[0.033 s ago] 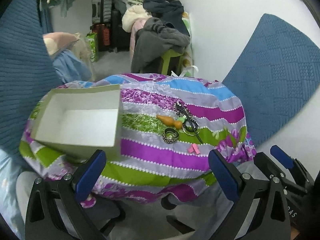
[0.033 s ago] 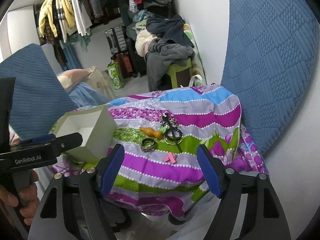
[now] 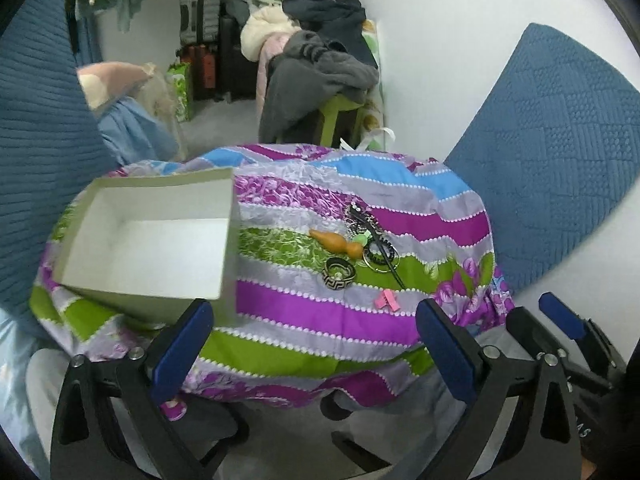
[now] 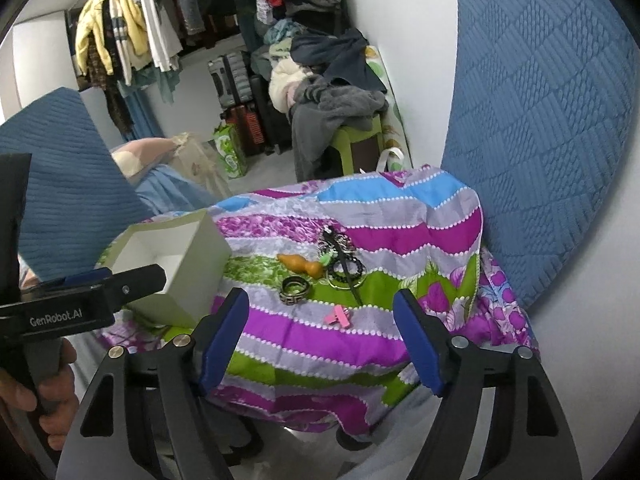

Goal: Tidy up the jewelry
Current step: 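Grasp the pink hair clip with the right tool while the left tool grasps the black patterned bangle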

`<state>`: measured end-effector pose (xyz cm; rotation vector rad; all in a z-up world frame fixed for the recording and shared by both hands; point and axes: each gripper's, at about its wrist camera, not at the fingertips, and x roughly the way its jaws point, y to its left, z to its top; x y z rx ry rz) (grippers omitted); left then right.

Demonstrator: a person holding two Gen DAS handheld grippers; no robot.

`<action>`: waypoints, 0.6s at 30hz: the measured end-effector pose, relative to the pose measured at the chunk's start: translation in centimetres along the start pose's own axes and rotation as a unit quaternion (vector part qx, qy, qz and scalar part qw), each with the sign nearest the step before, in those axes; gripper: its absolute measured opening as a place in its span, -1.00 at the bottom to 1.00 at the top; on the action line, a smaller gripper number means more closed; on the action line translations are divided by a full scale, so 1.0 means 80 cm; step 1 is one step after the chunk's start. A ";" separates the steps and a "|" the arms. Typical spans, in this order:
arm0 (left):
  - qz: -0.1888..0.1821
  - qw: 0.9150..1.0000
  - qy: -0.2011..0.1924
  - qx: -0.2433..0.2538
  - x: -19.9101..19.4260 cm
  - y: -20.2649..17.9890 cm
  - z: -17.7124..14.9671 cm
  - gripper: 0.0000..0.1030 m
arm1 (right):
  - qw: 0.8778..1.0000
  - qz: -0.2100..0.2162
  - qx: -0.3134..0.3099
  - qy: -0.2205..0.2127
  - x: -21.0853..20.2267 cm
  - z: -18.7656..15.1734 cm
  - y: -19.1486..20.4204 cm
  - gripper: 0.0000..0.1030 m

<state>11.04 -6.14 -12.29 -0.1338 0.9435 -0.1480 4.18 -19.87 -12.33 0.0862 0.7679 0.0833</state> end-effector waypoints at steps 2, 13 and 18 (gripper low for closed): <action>-0.006 1.000 0.013 0.000 0.019 -0.003 0.005 0.85 | 1.000 -0.004 0.001 0.006 0.014 0.000 -0.005 0.43; -0.034 0.996 0.078 0.007 0.139 -0.007 0.014 0.68 | 0.997 0.016 0.010 0.070 0.114 -0.004 -0.029 0.27; -0.039 0.993 0.107 0.004 0.190 -0.003 0.014 0.45 | 0.994 0.022 0.007 0.108 0.161 -0.015 -0.031 0.00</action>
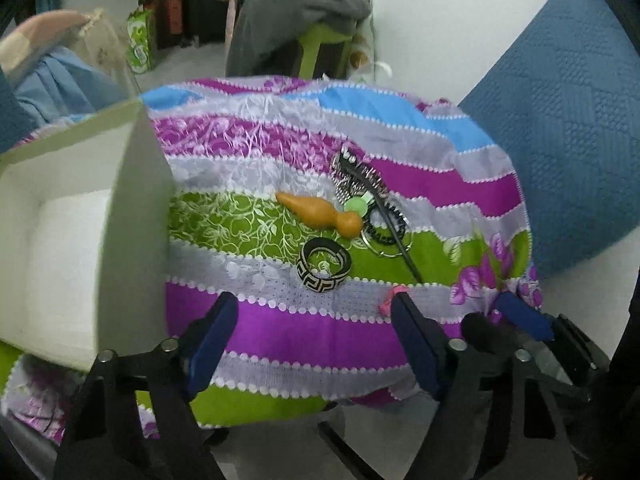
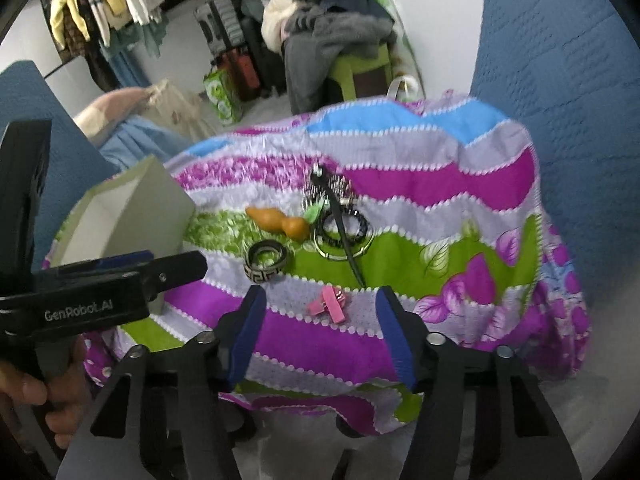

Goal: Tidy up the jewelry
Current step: 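Grasp the pink hair clip with the right tool while the left tool grasps the black patterned bangle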

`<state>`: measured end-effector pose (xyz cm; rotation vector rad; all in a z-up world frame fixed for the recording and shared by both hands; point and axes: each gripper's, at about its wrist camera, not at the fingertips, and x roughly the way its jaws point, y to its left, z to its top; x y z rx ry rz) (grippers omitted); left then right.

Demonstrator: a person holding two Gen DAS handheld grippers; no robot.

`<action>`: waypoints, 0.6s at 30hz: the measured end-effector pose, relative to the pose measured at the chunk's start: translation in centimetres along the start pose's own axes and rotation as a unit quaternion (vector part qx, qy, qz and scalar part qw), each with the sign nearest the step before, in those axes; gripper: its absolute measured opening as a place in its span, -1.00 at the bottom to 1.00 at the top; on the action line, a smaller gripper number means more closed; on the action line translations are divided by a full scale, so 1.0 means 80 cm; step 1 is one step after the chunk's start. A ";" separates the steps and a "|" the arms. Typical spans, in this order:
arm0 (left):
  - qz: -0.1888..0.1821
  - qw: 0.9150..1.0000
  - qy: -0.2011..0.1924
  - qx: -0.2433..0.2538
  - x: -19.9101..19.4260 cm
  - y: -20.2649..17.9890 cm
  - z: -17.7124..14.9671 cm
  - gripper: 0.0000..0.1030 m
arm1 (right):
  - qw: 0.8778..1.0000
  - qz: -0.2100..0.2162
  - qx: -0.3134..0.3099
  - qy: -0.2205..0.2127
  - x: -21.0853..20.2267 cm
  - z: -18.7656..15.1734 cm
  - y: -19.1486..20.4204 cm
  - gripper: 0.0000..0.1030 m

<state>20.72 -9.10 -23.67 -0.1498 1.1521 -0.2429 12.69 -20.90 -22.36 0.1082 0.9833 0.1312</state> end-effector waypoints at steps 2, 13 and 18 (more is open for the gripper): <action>0.001 1.000 0.008 -0.006 0.016 0.004 0.002 0.40 | 1.000 0.001 -0.003 0.012 0.015 -0.001 -0.001 -0.04; -0.010 0.999 0.048 -0.021 0.086 0.015 0.014 0.22 | 0.998 -0.007 -0.030 0.063 0.092 -0.003 -0.007 -0.21; -0.009 0.999 0.050 -0.012 0.106 0.013 0.021 0.04 | 0.997 -0.002 -0.031 0.077 0.110 -0.005 -0.009 -0.20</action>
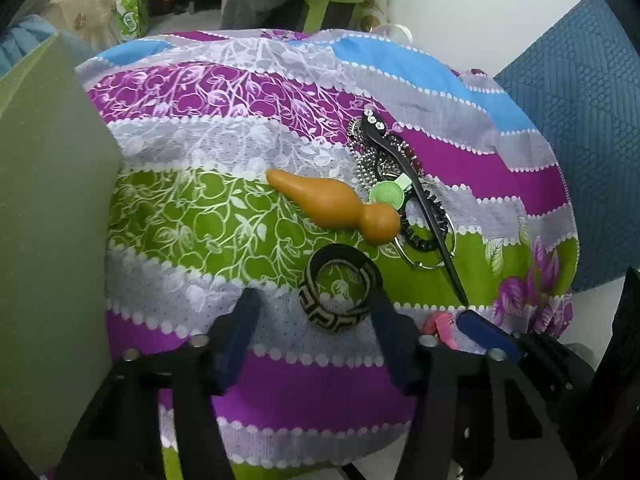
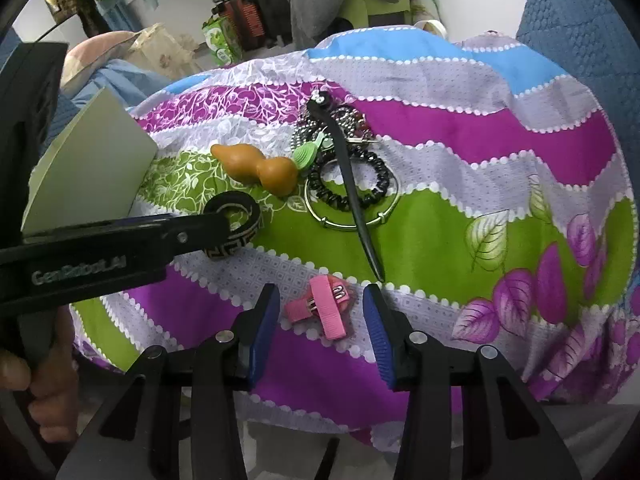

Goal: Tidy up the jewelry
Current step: 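Grasp the pink hair clip with the right tool while the left tool grasps the black patterned bangle, then carry the pink clip in the right tool while the left tool carries the bangle over the white box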

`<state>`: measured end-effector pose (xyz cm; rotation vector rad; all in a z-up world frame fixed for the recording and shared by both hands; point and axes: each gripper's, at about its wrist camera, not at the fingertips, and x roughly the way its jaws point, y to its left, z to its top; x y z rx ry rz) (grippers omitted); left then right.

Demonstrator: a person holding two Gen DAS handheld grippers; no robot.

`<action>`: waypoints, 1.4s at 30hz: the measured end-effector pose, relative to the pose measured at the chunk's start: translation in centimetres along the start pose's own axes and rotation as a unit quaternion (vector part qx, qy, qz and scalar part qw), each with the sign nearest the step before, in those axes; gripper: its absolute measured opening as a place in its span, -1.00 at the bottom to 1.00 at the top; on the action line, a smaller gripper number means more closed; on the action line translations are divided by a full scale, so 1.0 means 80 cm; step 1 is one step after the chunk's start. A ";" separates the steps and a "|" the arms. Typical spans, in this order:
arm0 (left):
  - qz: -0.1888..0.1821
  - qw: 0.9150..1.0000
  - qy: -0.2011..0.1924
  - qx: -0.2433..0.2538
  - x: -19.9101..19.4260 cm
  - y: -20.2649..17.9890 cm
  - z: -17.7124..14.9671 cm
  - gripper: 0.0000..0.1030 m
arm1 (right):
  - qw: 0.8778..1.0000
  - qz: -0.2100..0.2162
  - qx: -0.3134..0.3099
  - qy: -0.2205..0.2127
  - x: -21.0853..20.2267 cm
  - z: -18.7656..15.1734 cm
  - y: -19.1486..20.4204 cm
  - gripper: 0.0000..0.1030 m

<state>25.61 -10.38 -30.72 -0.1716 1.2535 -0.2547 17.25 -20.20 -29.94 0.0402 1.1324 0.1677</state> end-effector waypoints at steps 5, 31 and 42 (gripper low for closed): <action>0.011 1.000 -0.006 0.016 0.010 -0.006 0.002 -0.01 | 1.000 -0.004 -0.020 0.006 0.012 -0.001 0.006 -0.20; 0.013 0.998 -0.057 0.004 -0.073 -0.008 -0.012 -0.87 | 1.000 -0.012 0.002 -0.027 -0.045 0.012 0.014 -0.35; -0.002 0.994 -0.105 0.006 -0.198 -0.010 -0.040 -0.87 | 0.996 -0.021 0.017 -0.083 -0.154 0.016 0.046 -0.35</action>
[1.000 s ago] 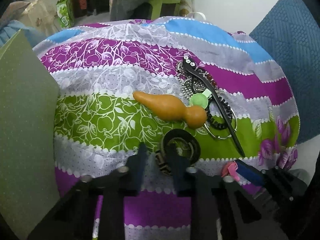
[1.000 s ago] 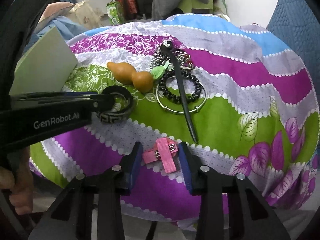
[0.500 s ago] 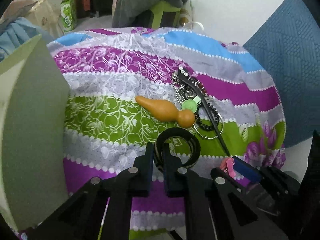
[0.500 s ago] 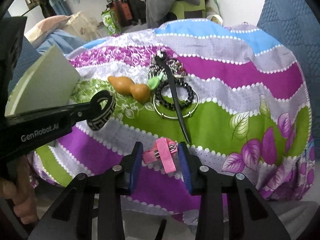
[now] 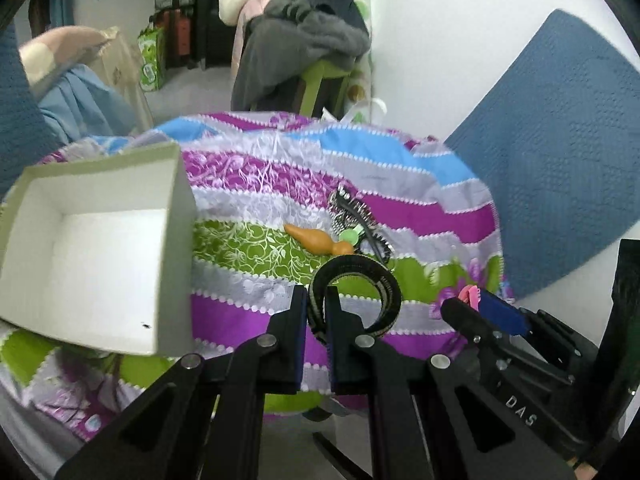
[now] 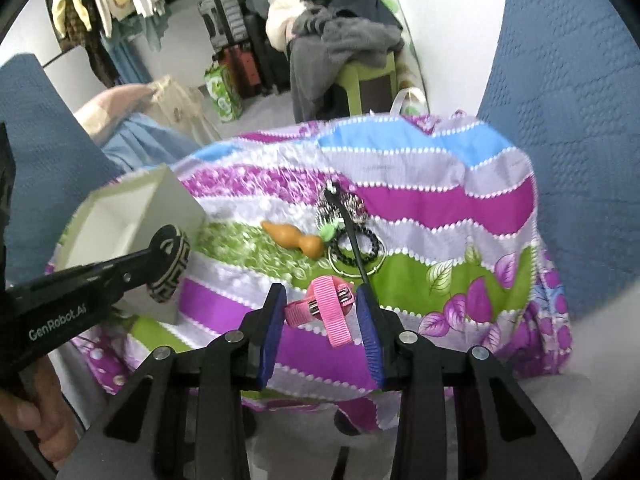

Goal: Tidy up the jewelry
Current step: 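Carry the pink clip in the right tool while the left tool carries the bangle over the white box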

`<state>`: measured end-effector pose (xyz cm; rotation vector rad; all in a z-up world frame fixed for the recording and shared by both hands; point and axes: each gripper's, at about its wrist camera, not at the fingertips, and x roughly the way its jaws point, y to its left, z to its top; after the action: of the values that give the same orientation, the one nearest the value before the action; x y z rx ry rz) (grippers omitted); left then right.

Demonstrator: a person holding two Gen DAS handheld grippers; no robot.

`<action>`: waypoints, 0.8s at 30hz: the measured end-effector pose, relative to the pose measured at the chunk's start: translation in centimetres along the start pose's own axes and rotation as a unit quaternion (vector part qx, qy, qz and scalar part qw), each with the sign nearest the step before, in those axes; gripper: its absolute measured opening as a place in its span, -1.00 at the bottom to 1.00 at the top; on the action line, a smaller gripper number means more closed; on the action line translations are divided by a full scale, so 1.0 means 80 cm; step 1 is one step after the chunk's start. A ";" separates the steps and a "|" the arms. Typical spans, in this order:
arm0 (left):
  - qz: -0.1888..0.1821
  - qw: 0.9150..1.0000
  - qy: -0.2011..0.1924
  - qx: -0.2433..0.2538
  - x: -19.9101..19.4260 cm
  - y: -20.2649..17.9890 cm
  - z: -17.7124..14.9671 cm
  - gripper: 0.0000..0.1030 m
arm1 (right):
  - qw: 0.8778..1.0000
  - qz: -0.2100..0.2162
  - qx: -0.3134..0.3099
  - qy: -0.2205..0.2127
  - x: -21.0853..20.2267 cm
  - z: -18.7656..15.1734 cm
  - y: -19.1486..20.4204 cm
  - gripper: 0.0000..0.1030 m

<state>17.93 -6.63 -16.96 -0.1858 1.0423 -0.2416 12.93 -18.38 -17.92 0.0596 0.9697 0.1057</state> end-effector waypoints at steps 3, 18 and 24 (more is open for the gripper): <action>-0.004 1.000 -0.013 0.012 -0.036 -0.003 0.005 -0.87 | 1.000 -0.004 -0.003 -0.016 -0.029 0.008 0.012 -0.35; 0.014 0.994 -0.106 -0.002 -0.176 0.040 0.062 -0.87 | 0.994 0.011 -0.039 -0.106 -0.116 0.101 0.093 -0.35; 0.039 0.990 -0.137 -0.016 -0.223 0.085 0.077 -0.86 | 0.990 0.034 -0.065 -0.124 -0.125 0.129 0.151 -0.35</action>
<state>15.44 5.18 -0.92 -0.2016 0.7791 -0.1239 15.11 -7.60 -2.70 -0.0138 0.7116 0.2177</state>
